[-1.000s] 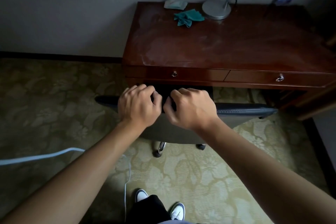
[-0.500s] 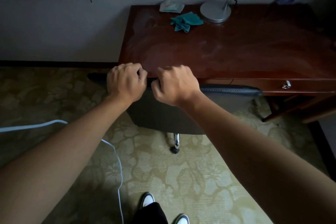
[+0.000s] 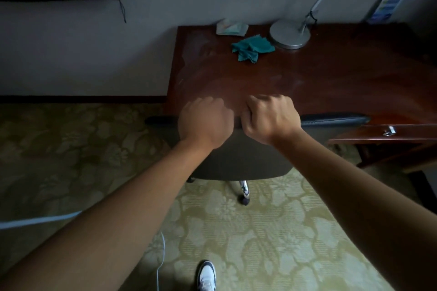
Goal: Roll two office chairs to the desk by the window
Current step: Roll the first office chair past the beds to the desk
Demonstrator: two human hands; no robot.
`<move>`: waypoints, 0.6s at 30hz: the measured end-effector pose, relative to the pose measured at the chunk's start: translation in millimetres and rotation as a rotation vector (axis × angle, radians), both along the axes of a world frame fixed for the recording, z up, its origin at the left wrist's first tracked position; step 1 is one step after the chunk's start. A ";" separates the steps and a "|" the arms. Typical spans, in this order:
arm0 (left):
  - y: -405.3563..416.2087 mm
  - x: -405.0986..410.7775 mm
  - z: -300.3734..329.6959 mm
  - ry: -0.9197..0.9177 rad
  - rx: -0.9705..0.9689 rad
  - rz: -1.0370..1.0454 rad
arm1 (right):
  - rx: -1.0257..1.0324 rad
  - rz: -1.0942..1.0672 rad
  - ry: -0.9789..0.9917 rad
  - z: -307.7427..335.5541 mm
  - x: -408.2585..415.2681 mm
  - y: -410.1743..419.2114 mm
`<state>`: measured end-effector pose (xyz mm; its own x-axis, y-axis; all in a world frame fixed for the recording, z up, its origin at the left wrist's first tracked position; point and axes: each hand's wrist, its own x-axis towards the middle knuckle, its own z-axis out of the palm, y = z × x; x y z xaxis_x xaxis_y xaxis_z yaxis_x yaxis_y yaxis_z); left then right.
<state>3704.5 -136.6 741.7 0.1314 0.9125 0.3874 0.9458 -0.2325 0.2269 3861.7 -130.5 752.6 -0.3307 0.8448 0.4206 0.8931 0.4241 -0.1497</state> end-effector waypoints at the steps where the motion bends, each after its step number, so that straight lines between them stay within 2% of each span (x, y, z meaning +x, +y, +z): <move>1: -0.7 0.0 -0.1 0.002 0.000 -0.002 | 0.007 -0.009 -0.003 -0.2 0.0 0.4; 7: -8.3 -0.8 -3.8 0.024 -0.065 0.009 | -0.031 -0.100 0.018 -0.6 -1.8 -12.6; 12: -23.0 5.0 -3.4 -0.061 -0.081 0.002 | -0.070 -0.236 0.218 -3.1 8.7 -56.0; 15: -39.4 32.8 4.4 -0.196 -0.066 -0.134 | -0.042 -0.294 0.298 -3.0 23.0 -90.6; 18: -77.6 86.4 12.6 -0.240 -0.063 -0.291 | -0.054 -0.396 0.363 -1.1 54.5 -126.8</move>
<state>3790.9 -214.2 754.3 0.3012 0.8734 0.3826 0.7606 -0.4621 0.4560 3916.2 -257.3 751.5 0.1764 0.8989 0.4011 0.8699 0.0484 -0.4908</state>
